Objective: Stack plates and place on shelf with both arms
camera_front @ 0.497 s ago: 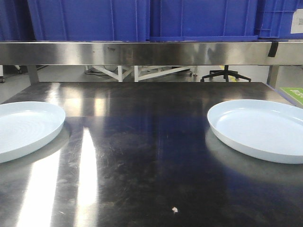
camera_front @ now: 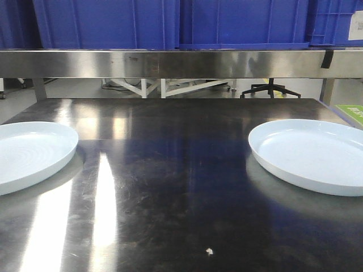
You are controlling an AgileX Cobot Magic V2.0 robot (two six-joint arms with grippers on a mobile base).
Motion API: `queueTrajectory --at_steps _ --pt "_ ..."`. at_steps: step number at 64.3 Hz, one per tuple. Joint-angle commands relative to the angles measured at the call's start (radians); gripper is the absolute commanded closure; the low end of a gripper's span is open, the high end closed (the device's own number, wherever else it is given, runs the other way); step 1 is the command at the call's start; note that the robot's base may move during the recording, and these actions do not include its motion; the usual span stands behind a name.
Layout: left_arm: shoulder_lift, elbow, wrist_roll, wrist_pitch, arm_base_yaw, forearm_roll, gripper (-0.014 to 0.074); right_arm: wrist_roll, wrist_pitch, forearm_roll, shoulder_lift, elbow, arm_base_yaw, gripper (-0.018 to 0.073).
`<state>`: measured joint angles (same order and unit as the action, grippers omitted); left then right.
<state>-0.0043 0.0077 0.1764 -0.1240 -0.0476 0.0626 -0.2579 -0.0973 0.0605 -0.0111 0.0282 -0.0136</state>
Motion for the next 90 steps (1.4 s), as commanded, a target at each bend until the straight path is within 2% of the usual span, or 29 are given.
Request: queueTrajectory --at_steps 1,13,20,28,40,52,64,90 --pt "-0.020 0.004 0.001 0.092 -0.008 -0.006 0.0501 0.006 0.088 0.004 -0.019 0.002 -0.006 0.0539" --pt "-0.020 0.004 0.001 0.096 -0.008 -0.006 0.0501 0.006 0.088 0.004 -0.019 0.002 -0.006 0.0539" --pt "-0.006 -0.052 0.001 0.065 -0.008 0.047 0.0501 0.006 0.088 0.004 -0.019 0.002 -0.006 0.0539" --pt "0.107 -0.243 0.001 -0.104 -0.008 0.047 0.0501 0.006 0.088 0.004 -0.019 0.002 -0.006 0.0539" --pt "0.451 -0.631 0.001 -0.341 -0.008 0.111 0.0501 0.006 0.088 0.004 -0.019 0.002 -0.006 0.0539" --pt "0.799 -0.889 -0.001 -0.474 -0.008 0.135 0.0501 0.006 0.088 0.004 -0.019 0.002 -0.006 0.0539" --pt "0.923 -0.932 -0.003 -0.484 -0.008 0.130 0.0501 0.006 0.088 0.004 -0.019 0.002 -0.006 0.0539" --pt "0.934 -0.932 -0.003 -0.460 -0.008 0.137 0.0500 0.006 0.088 0.004 -0.019 0.002 -0.006 0.0539"
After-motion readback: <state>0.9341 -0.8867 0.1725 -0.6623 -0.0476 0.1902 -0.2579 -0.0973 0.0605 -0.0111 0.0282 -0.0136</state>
